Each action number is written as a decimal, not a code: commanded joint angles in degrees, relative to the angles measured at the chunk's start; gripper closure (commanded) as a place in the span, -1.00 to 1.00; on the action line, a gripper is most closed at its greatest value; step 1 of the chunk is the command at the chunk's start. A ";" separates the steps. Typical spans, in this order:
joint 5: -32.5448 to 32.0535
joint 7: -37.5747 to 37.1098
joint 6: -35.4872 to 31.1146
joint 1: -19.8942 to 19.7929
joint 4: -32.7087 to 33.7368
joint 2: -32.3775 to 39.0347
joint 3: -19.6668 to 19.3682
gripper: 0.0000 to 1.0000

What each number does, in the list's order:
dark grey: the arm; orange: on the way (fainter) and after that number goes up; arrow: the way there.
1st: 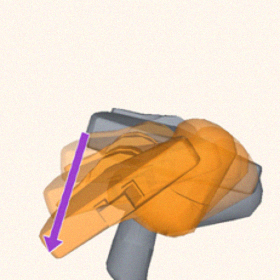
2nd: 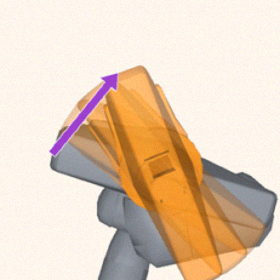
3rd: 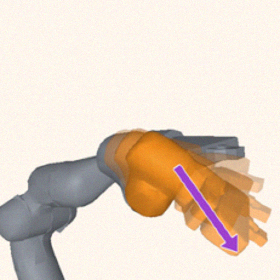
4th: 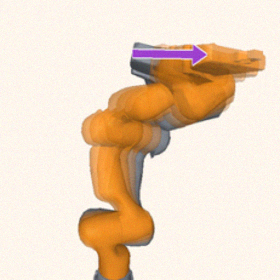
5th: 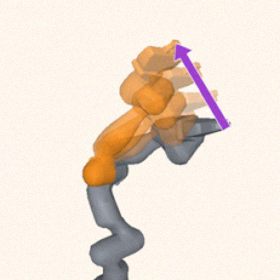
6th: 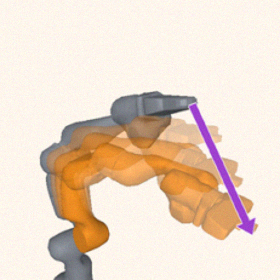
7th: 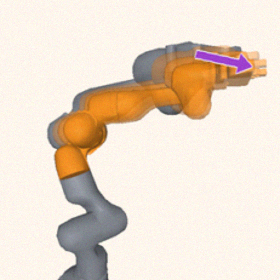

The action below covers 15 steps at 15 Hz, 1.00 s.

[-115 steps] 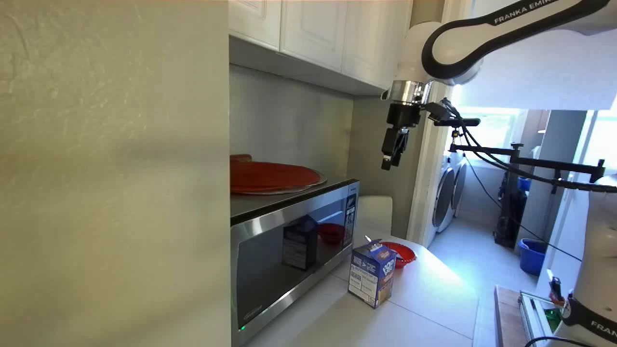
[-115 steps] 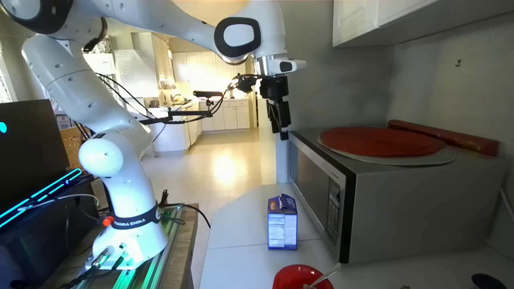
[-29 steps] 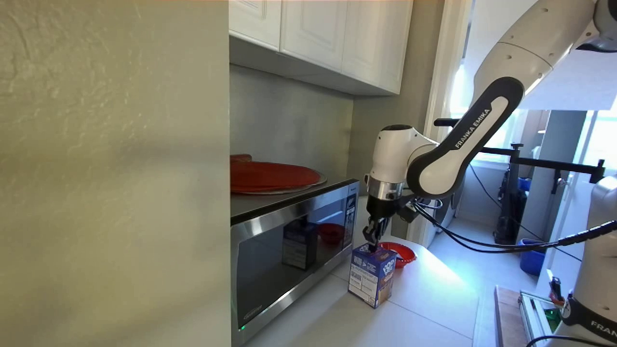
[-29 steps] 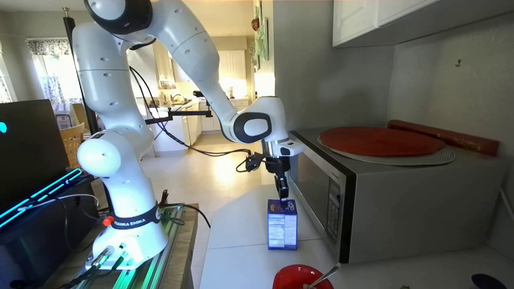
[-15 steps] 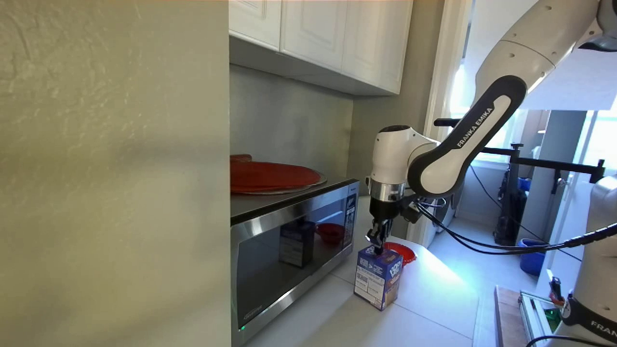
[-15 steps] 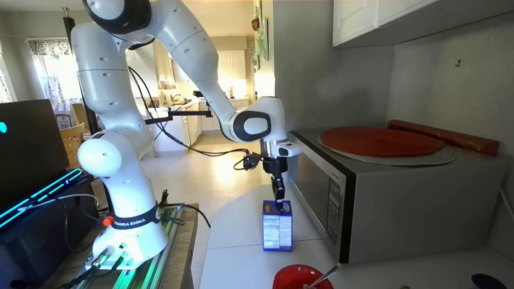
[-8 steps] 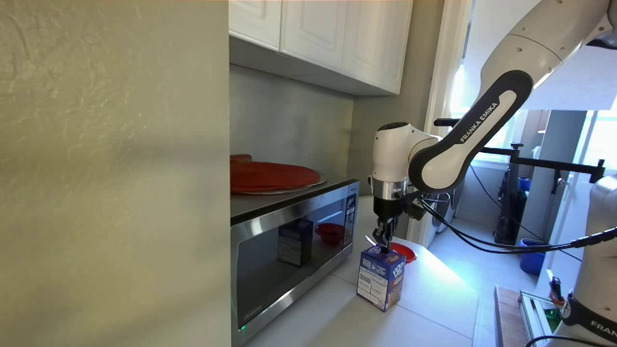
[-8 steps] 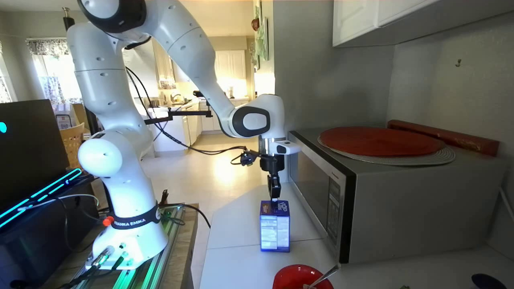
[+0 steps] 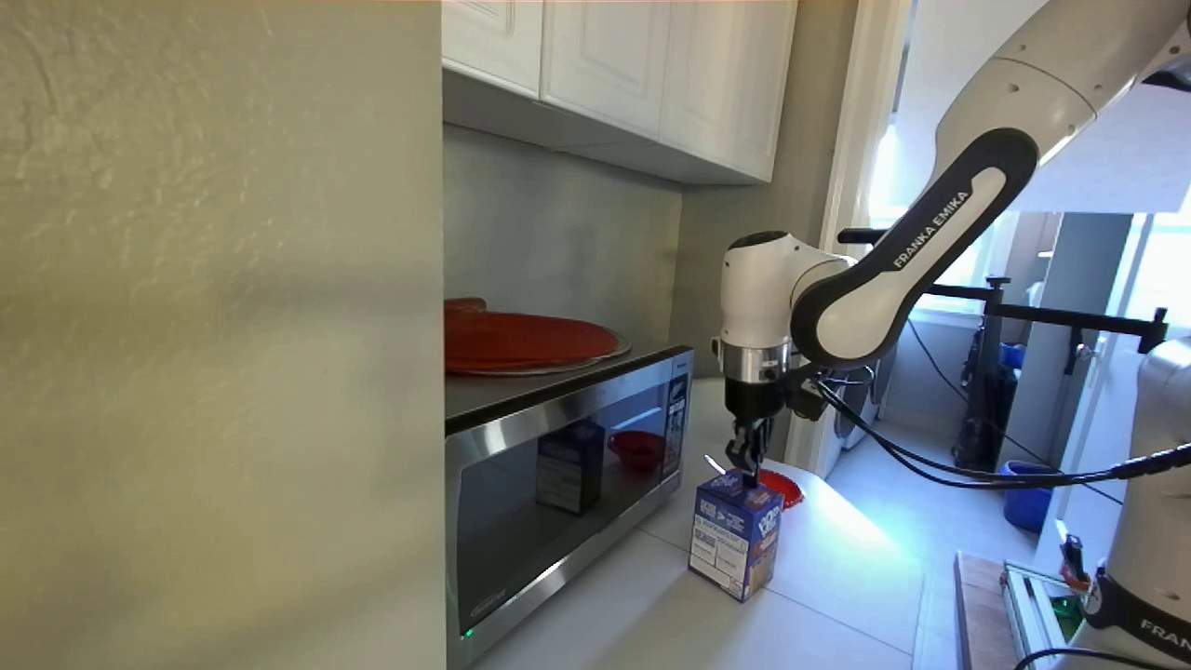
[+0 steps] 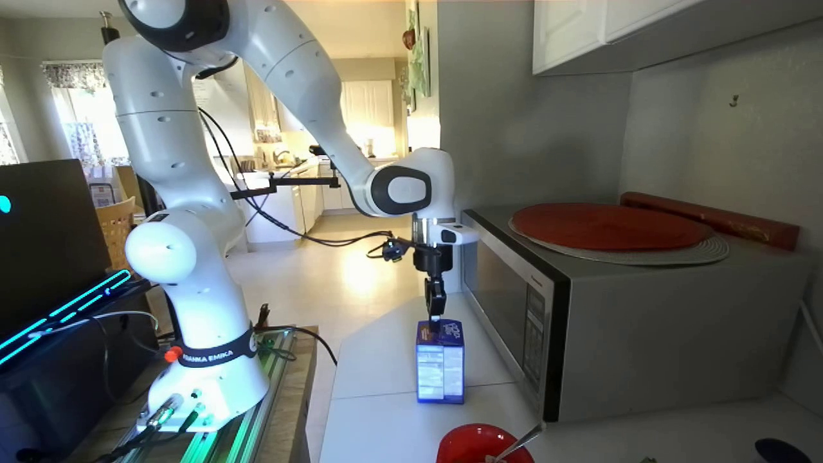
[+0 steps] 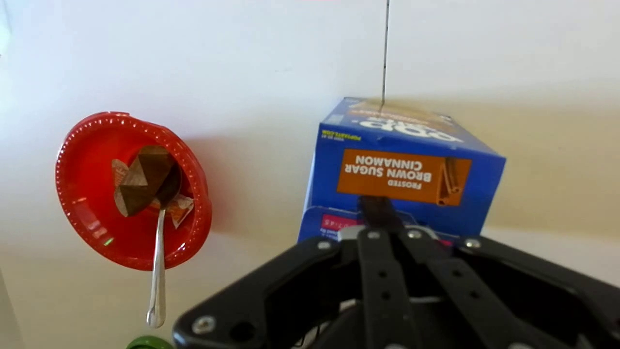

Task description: Close the blue box fully

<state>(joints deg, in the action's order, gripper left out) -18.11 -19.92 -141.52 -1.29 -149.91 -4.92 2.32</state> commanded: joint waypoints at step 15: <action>-1.15 -0.77 -4.72 0.28 -0.32 3.54 -0.04 1.00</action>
<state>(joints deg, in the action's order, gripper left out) -18.22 -19.94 -144.12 -1.23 -150.58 -3.09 2.52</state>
